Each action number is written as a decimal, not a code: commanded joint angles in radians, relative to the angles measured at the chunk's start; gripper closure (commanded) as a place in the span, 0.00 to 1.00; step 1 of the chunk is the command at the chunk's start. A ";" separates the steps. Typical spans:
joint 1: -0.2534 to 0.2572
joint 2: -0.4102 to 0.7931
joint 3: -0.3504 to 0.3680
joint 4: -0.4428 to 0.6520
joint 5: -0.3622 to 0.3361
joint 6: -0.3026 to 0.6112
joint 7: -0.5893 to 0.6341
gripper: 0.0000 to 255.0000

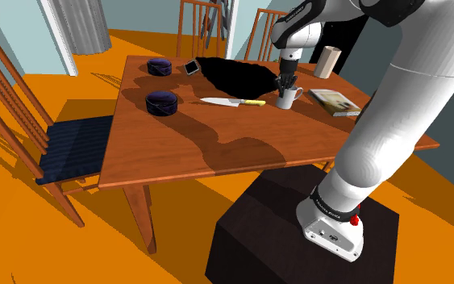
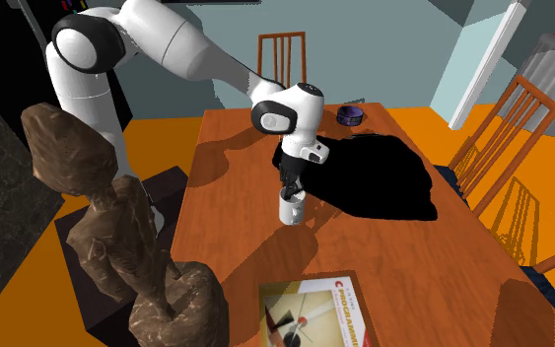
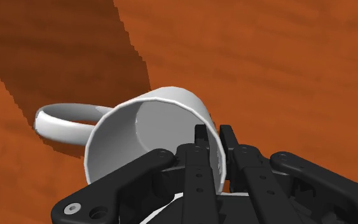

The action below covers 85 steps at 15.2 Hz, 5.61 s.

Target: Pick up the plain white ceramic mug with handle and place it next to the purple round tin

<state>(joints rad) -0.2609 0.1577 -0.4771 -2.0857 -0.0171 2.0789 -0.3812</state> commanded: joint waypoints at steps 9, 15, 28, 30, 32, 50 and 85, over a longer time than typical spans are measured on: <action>0.003 -0.022 -0.002 0.017 -0.011 -0.037 0.006 1.00; 0.007 -0.061 -0.004 0.058 -0.029 -0.113 0.014 1.00; 0.014 -0.119 -0.002 0.173 -0.053 -0.281 0.022 1.00; 0.015 -0.125 -0.002 0.194 -0.055 -0.307 0.022 1.00; 0.015 -0.130 -0.002 0.216 -0.056 -0.333 0.022 1.00; 0.137 -0.248 0.131 0.187 -0.058 -0.431 0.275 1.00; 0.520 0.173 0.508 0.729 0.087 -0.543 1.016 1.00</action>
<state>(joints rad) 0.2472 0.3051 0.0243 -1.3893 0.0697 1.5413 0.6144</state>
